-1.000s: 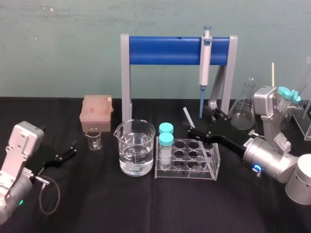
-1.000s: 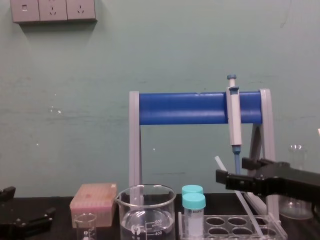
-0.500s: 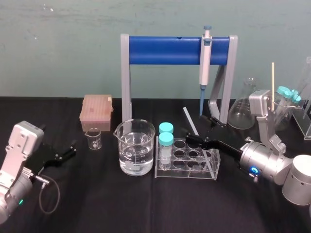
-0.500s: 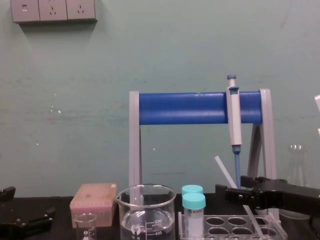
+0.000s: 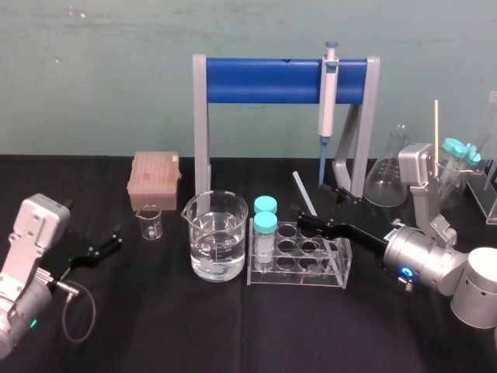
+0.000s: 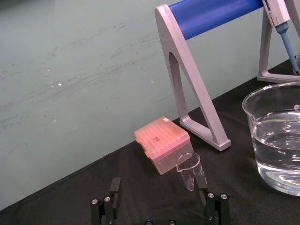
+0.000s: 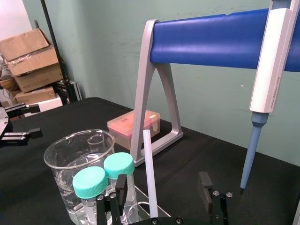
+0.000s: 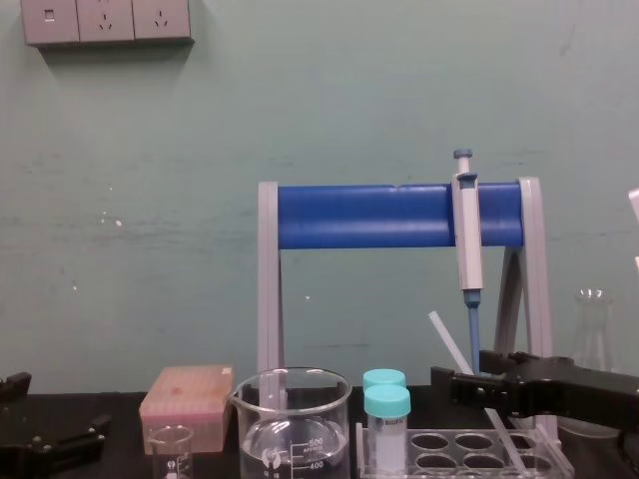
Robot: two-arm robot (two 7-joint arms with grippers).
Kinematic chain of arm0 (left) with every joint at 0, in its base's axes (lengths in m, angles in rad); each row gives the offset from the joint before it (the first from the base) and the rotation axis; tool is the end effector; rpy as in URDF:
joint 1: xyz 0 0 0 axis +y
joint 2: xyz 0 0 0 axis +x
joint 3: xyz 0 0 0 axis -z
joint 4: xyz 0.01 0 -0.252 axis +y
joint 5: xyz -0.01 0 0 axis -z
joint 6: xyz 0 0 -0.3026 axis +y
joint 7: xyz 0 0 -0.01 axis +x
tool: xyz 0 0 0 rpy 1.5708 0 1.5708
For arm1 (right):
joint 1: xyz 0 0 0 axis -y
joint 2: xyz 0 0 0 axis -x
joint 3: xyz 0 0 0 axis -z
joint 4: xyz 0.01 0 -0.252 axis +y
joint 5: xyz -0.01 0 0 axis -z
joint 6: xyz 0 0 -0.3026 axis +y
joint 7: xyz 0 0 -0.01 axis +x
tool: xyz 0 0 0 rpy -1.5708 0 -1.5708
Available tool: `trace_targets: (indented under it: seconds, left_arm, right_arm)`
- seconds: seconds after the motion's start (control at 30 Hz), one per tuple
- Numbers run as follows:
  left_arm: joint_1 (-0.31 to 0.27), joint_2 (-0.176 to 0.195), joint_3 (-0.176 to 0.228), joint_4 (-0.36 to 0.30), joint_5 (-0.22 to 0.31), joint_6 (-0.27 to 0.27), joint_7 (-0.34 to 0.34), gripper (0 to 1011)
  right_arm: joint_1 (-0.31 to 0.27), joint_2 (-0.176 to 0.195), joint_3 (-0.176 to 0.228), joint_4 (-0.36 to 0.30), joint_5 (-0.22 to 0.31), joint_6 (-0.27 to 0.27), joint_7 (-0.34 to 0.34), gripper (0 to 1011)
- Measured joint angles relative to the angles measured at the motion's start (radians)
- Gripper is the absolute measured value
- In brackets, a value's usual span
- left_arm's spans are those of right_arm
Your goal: Pick up the stirring rod with one hand, then place it down.
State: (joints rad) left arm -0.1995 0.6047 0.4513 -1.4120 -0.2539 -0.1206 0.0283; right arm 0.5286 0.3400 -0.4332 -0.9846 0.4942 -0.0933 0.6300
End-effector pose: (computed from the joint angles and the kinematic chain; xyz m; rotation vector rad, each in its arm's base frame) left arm 0.3460 0.0627 -0.2704 0.3044 -0.2851 1.2480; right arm 0.4324 -0.0396 -0.2626 -0.0467 0.0644 -0.7917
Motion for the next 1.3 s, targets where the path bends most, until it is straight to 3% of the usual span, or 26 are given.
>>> trace_targets:
  seconds: [0.07,0.27,0.47,0.57,0.67,1.03,1.3]
  left_arm:
    - [0.000,0.000,0.000,0.000,0.000,0.000,0.000,1000]
    - [0.000,0.000,0.000,0.000,0.000,0.000,0.000,1000]
    - [0.000,0.000,0.000,0.000,0.000,0.000,0.000,1000]
    - [0.000,0.000,0.000,0.000,0.000,0.000,0.000,1000]
    - [0.000,0.000,0.000,0.000,0.000,0.000,0.000,1000]
    - [0.000,0.000,0.000,0.000,0.000,0.000,0.000,1000]
    - [0.000,0.000,0.000,0.000,0.000,0.000,0.000,1000]
  right_arm:
    - [0.000,0.000,0.000,-0.001,0.000,0.000,0.000,965]
    - [-0.001,0.001,-0.001,-0.002,0.000,-0.001,0.000,813]
    - [-0.002,0.001,-0.001,-0.002,-0.001,-0.001,-0.001,599]
    - [-0.002,0.001,-0.001,-0.003,-0.001,-0.001,-0.001,538]
    - [-0.002,0.002,-0.001,-0.003,-0.001,-0.001,-0.001,394]
    - [-0.002,0.002,-0.001,-0.003,-0.001,-0.001,-0.003,80]
    - [-0.002,0.002,-0.001,-0.003,-0.001,-0.001,-0.003,67]
